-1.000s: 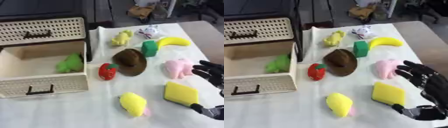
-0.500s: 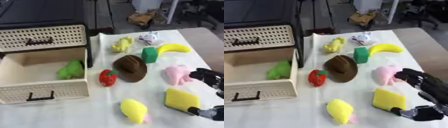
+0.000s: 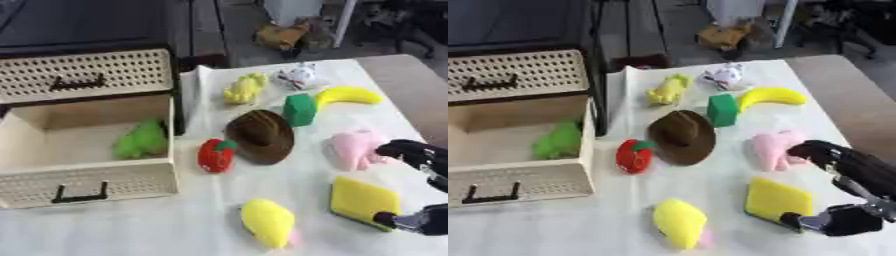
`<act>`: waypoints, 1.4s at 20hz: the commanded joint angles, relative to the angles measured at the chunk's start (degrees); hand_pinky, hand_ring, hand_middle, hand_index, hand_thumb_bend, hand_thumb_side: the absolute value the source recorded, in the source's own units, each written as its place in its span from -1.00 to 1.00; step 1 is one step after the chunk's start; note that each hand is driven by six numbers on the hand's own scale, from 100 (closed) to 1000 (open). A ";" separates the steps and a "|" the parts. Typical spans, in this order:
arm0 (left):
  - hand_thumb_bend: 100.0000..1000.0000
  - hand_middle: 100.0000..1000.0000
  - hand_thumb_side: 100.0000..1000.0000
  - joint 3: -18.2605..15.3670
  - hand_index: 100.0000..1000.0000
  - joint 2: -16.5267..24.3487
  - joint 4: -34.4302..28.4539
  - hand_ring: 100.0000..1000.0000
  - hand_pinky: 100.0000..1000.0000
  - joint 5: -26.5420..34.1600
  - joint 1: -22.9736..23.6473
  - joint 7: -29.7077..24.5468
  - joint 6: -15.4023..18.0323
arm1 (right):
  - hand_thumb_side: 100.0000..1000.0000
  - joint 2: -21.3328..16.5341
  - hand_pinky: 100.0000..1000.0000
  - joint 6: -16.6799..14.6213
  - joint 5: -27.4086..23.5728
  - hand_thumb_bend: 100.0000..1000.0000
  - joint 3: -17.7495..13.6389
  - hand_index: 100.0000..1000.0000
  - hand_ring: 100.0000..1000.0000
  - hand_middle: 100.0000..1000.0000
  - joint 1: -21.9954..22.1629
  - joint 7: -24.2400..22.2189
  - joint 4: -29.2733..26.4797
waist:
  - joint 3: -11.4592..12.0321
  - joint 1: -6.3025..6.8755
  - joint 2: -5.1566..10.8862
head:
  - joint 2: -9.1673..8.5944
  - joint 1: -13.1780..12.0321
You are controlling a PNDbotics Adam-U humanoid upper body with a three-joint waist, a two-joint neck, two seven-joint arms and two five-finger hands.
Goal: Pick up objects from table and place into drawer.
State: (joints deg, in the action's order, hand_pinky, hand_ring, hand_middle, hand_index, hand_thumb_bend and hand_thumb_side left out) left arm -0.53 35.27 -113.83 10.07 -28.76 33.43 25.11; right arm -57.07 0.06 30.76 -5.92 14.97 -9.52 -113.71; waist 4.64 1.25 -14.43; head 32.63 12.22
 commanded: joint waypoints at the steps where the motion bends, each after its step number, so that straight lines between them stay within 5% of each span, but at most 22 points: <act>1: -0.61 0.42 0.94 -0.66 0.55 1.34 -0.76 0.40 0.25 -0.23 -0.46 0.15 -0.15 | 0.43 -2.53 0.83 2.83 -1.39 0.36 -0.19 1.00 1.00 0.84 -0.78 -2.31 -0.89 | 0.07 -0.06 0.64 | -0.12 0.35; 9: -0.64 0.42 0.93 -0.65 0.53 1.09 -0.76 0.40 0.25 -0.19 -0.67 0.22 -0.31 | 0.40 -2.47 0.83 7.60 -1.71 0.35 1.80 1.00 1.00 0.83 -1.79 -5.59 -0.89 | 0.51 0.06 0.18 | -0.63 0.62; 28: -0.72 0.41 0.94 -0.78 0.51 0.39 -0.76 0.38 0.24 -0.30 -0.46 0.10 -0.38 | 0.33 -1.24 0.79 12.15 2.37 0.21 3.80 0.89 1.00 0.66 -2.72 -7.90 -0.89 | 1.49 0.22 -1.21 | -1.27 1.03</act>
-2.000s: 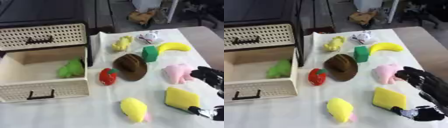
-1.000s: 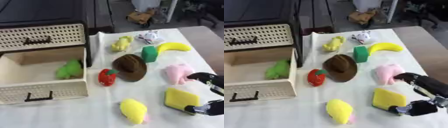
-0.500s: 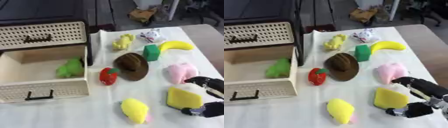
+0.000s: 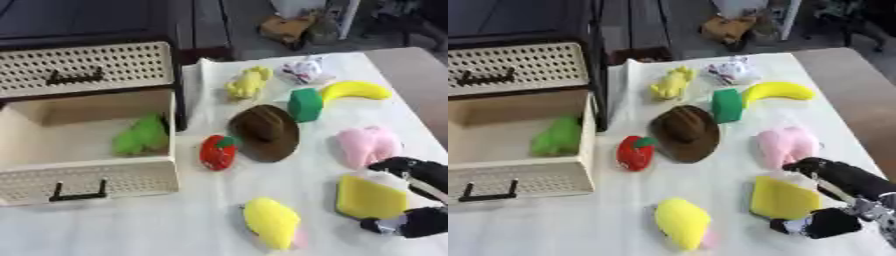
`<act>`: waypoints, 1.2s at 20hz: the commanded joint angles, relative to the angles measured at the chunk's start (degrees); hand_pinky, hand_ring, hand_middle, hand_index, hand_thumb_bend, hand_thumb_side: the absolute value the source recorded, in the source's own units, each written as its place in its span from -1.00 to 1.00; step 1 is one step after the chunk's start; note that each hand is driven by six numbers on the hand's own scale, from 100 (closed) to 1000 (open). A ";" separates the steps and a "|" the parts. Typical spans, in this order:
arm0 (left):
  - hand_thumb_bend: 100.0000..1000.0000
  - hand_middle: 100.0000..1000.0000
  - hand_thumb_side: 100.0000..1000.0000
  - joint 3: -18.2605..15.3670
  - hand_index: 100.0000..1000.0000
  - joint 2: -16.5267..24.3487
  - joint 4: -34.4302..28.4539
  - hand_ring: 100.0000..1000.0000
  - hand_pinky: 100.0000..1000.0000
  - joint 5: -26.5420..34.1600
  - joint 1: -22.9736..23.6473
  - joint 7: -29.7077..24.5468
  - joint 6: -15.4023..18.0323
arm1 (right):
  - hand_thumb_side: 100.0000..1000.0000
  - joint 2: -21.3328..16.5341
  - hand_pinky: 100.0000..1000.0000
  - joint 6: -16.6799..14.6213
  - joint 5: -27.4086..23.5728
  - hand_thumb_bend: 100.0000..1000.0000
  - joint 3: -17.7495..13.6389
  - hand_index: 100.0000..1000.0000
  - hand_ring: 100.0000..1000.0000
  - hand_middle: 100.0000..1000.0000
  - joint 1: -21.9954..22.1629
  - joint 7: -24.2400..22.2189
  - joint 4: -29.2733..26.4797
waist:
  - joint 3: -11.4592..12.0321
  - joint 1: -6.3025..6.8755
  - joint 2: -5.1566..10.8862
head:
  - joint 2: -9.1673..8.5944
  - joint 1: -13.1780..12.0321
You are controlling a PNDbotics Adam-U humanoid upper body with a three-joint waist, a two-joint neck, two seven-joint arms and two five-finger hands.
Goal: Pick up objects from table and place into drawer.
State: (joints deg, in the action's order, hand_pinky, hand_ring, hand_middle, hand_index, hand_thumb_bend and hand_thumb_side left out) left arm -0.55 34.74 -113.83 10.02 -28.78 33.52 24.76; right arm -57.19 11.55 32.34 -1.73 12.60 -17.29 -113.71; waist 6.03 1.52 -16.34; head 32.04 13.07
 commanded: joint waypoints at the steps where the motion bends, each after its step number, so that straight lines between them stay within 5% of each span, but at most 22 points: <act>1: -0.73 0.41 0.94 -0.79 0.51 0.90 -0.76 0.37 0.24 -0.25 -0.40 0.03 -0.04 | 0.31 -1.12 0.78 0.87 1.00 0.20 -0.34 0.88 1.00 0.65 -0.29 -0.29 -0.89 | 0.13 -0.05 0.67 | -0.72 0.25; 20: -0.83 0.41 0.96 -0.97 0.50 0.52 -0.76 0.36 0.24 0.12 -0.26 0.16 0.09 | 0.18 -0.86 0.75 1.44 4.27 -0.02 1.06 0.73 0.99 0.34 0.03 -2.95 -0.89 | 1.21 -0.19 0.22 | -1.33 0.90; 24: -0.84 0.40 0.96 -1.05 0.50 0.56 -0.76 0.36 0.24 0.13 -0.22 0.22 0.20 | 0.22 -0.76 0.71 1.72 3.76 -0.20 1.10 0.63 0.93 0.23 0.02 -2.56 -0.89 | 1.34 -0.17 0.22 | -1.23 0.87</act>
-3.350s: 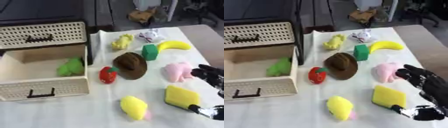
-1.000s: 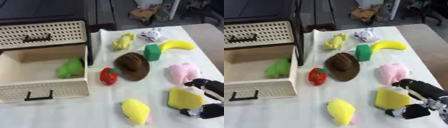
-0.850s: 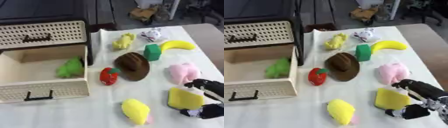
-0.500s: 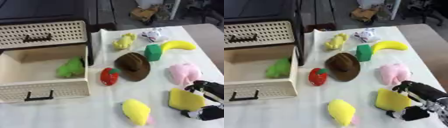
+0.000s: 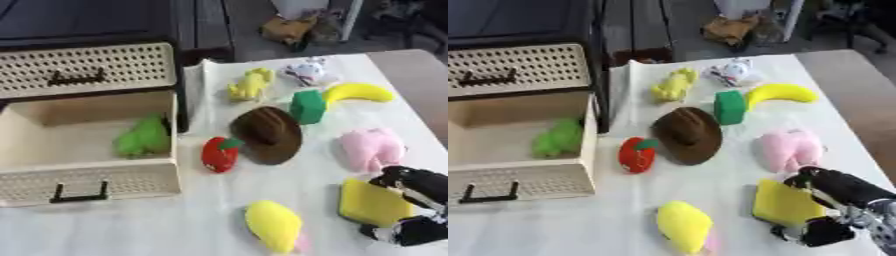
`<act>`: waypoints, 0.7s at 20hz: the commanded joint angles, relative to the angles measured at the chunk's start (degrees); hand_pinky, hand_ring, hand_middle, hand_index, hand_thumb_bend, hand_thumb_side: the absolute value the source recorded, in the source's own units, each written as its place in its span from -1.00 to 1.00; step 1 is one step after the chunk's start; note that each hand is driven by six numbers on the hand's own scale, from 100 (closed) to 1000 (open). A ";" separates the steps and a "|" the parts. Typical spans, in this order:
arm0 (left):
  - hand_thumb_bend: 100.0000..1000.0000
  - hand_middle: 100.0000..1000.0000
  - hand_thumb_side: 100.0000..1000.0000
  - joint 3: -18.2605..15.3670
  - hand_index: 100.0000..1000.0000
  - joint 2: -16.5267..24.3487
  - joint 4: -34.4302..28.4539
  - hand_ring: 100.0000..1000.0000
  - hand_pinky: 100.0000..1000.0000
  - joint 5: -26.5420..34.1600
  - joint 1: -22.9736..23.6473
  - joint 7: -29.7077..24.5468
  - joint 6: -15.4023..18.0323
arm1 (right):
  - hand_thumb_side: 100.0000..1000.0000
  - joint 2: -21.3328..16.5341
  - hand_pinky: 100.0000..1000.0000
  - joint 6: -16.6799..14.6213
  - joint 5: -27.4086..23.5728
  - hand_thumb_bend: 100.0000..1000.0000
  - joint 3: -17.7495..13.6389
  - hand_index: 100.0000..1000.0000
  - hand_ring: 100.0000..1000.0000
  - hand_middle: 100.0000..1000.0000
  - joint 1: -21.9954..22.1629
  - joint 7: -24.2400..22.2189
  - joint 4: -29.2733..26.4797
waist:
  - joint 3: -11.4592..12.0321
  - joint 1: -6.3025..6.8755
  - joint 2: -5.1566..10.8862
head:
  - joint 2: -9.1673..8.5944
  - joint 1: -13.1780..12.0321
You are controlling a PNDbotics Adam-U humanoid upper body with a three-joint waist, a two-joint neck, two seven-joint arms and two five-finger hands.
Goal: Pick up objects from table and place into drawer.
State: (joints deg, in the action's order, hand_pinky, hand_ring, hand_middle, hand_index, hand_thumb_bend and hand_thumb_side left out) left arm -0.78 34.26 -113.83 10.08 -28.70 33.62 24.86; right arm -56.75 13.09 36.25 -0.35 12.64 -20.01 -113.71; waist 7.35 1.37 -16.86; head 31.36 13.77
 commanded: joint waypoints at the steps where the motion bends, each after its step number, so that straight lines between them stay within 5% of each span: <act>1: -0.84 0.40 0.96 -0.84 0.50 1.03 -0.76 0.36 0.24 0.04 -0.24 0.11 0.13 | 0.23 -1.16 0.71 0.29 -0.41 -0.22 -0.32 0.62 0.93 0.22 -0.02 0.43 -0.89 | 0.02 -0.02 0.75 | -0.54 0.18; 14: -0.87 0.40 0.94 -1.16 0.50 1.17 -0.76 0.37 0.24 -0.15 -0.09 0.48 0.18 | 0.06 -0.60 0.64 -0.72 -3.13 -0.36 -1.44 0.42 0.81 -0.02 0.01 4.58 -0.89 | -0.77 -0.13 0.93 | -0.46 -0.31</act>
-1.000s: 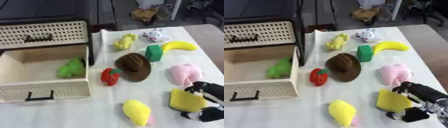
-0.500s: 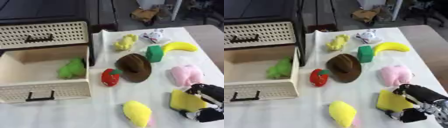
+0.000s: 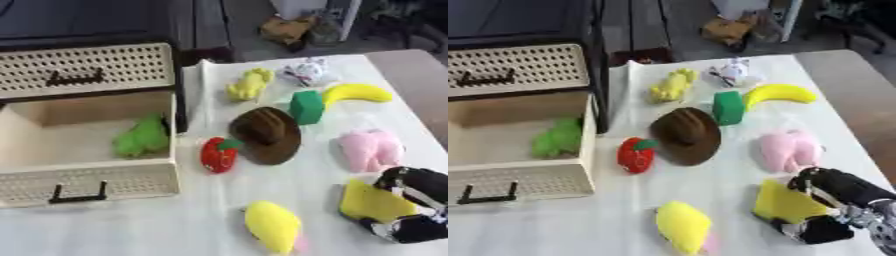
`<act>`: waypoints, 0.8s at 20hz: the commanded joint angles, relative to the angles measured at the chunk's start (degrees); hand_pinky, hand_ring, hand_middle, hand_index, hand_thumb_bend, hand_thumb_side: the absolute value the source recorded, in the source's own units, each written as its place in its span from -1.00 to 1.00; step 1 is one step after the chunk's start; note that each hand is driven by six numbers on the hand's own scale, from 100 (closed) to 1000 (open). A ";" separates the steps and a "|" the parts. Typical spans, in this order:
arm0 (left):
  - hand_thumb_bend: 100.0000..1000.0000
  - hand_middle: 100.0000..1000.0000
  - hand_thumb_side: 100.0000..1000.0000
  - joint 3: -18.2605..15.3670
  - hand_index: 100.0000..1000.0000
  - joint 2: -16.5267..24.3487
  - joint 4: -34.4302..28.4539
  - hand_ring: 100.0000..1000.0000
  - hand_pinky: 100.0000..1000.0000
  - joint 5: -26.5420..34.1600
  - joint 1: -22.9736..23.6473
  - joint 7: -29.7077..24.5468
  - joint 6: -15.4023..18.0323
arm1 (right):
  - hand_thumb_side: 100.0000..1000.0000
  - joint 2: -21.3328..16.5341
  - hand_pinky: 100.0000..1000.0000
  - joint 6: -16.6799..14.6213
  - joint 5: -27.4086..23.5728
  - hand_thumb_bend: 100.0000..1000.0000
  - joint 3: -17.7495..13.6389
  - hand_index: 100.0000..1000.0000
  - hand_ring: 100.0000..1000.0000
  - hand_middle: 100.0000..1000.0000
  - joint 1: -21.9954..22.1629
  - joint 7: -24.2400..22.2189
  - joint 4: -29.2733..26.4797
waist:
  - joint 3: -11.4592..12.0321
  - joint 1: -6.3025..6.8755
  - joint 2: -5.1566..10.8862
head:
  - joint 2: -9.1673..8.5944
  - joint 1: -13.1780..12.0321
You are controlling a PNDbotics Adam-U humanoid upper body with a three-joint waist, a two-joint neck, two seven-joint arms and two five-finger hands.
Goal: Pick up objects from table and place into drawer.
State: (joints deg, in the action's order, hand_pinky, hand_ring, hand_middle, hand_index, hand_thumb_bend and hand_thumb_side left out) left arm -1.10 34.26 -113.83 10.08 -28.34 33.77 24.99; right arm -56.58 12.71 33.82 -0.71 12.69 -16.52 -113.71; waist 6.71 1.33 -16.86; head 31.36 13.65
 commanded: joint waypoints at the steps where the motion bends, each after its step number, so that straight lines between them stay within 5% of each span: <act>1: -0.87 0.40 0.94 -0.84 0.50 1.18 -0.76 0.37 0.24 -0.16 -0.43 0.35 0.05 | 0.05 -0.70 0.64 -0.59 -0.91 -0.36 -1.20 0.42 0.81 -0.02 -0.10 1.58 -0.88 | -0.20 -0.08 0.95 | -0.51 -0.23; 16: -0.91 0.40 0.94 -1.00 0.49 1.40 -0.76 0.36 0.24 -0.42 -0.03 0.54 0.03 | 0.20 -1.40 0.62 -9.24 -5.94 -0.42 -4.81 0.35 0.79 -0.15 -2.90 11.84 -0.88 | -0.67 -0.21 1.17 | -0.36 -1.50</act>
State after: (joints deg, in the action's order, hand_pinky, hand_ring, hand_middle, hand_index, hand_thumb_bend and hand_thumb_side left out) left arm -1.29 34.26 -113.83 9.97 -28.12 34.15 24.96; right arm -55.84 4.46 28.73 -4.30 10.17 -5.66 -113.71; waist 6.08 1.29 -16.82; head 31.35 12.44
